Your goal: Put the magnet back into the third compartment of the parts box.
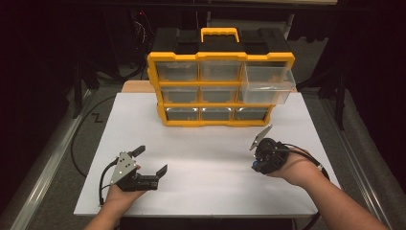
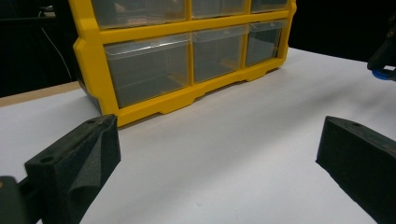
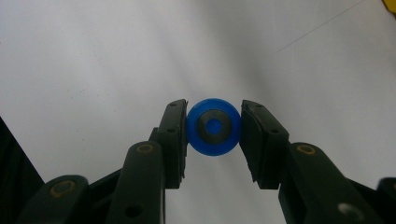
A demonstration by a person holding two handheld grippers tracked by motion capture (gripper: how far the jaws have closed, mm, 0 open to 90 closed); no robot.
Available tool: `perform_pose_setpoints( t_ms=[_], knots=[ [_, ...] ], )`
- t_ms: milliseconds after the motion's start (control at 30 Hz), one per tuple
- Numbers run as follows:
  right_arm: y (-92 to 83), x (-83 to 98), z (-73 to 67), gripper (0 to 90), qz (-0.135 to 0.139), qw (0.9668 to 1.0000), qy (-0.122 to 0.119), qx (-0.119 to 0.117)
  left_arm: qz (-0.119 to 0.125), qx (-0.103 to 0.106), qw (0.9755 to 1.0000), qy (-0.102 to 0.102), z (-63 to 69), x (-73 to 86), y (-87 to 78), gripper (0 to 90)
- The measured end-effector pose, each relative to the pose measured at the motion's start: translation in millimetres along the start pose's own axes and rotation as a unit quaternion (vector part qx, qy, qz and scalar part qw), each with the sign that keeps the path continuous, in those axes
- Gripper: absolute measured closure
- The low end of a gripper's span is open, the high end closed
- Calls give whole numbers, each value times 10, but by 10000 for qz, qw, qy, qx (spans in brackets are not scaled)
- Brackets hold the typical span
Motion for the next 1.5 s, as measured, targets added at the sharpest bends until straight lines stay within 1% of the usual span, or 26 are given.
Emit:
perform_pose_setpoints(
  t_ms=[100, 200, 300, 433, 500, 700, 767, 967, 1000, 1200, 1367, 1500],
  knots=[
    [-29, -23, 8, 651, -69, 9999, -81, 12, 5, -17, 10000, 18, 2, 0, -2, 3],
    [-56, -36, 14, 651, -107, 9999, -72, 13, 18, -24, 10000, -9, -5, -1, -5, 3],
    [-87, -53, 14, 651, -193, 9997, -128, 6, -6, -11, 10000, 19, -6, 2, -4, 3],
    [-128, -71, 4, 651, -227, 9996, -171, 3, 19, -14, 10000, -3, -3, 0, -7, 3],
    [-162, -82, 1, 651, -255, 9995, -170, 3, 22, -15, 10000, -2, -4, -2, -12, 3],
    [-300, -145, 33, 651, -266, 9992, -288, -18, 22, -13, 10000, 5, -3, -1, -7, 3],
    [-349, -173, 38, 651, -317, 9990, -315, -5, 18, -6, 10000, 6, -2, 1, -6, 3],
    [-442, -237, 49, 651, -409, 9984, -366, -100, 32, -3, 10000, 12, -3, -2, -12, 3],
    [-463, -249, 48, 651, -456, 9982, -379, -92, 29, -2, 10000, 22, -4, -2, -14, 3],
    [-558, -301, 63, 651, -543, 9974, -470, -91, 31, -1, 10000, 17, -4, -1, -11, 3],
    [-631, -344, 65, 651, -596, 9969, -495, -124, 32, -4, 10000, 28, -4, -2, -15, 3],
    [-701, -383, 67, 651, -610, 9968, -511, -86, 32, -3, 10000, 30, -4, -2, -16, 3]
  ],
)
Point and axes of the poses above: each handheld gripper's, and its own axes: y roughly forward along the jaws, x roughly out of its underside, z roughly to its right, the point moved 1 cm from there along y, roughly forward along the jaws, and after that the axes turned 1 degree about -x, right-handed, at the moved point
